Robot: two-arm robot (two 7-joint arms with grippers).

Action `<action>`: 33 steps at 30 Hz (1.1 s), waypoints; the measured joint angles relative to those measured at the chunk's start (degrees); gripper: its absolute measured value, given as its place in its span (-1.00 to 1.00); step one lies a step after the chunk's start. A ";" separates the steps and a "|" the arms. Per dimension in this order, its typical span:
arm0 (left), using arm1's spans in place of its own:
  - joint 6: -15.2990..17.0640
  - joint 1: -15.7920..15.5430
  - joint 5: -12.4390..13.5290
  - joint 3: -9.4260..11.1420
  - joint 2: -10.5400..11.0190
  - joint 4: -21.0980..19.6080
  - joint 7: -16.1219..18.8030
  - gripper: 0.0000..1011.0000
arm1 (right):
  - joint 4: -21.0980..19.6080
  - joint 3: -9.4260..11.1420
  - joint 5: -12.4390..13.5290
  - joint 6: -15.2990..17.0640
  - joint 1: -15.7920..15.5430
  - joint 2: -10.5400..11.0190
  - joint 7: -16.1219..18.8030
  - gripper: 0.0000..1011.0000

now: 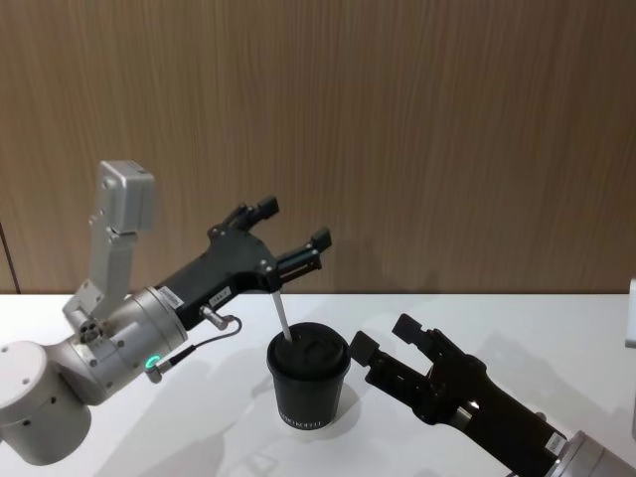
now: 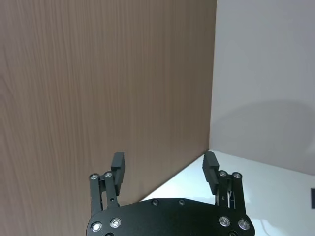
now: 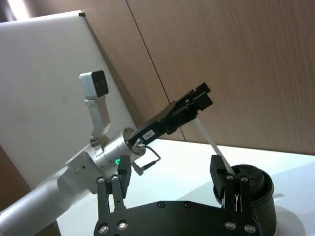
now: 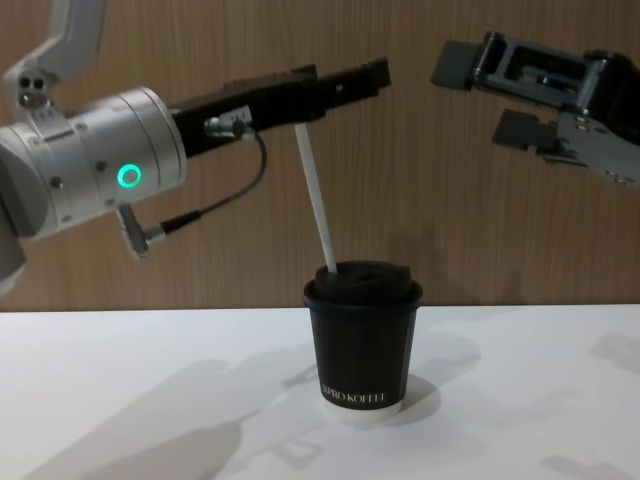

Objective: Pick up the straw with one hand, pass it to the other hand, and insert it into the cup.

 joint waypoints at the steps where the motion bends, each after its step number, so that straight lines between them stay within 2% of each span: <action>1: -0.01 0.18 0.06 -0.12 0.12 -0.45 0.21 0.93 | 0.00 0.00 0.00 0.00 0.00 0.00 0.00 0.98; 2: -0.02 0.59 0.16 -0.42 0.39 -1.48 0.62 0.98 | 0.00 0.00 0.00 0.00 0.00 0.00 0.00 0.98; 14: 0.18 5.27 1.08 -3.03 2.87 -10.11 4.07 0.98 | 0.00 0.00 0.00 0.00 0.00 0.00 0.00 0.98; 33: 1.36 16.21 2.46 -7.60 7.24 -23.67 8.83 0.98 | 0.00 0.00 0.00 0.00 0.00 0.00 0.00 0.98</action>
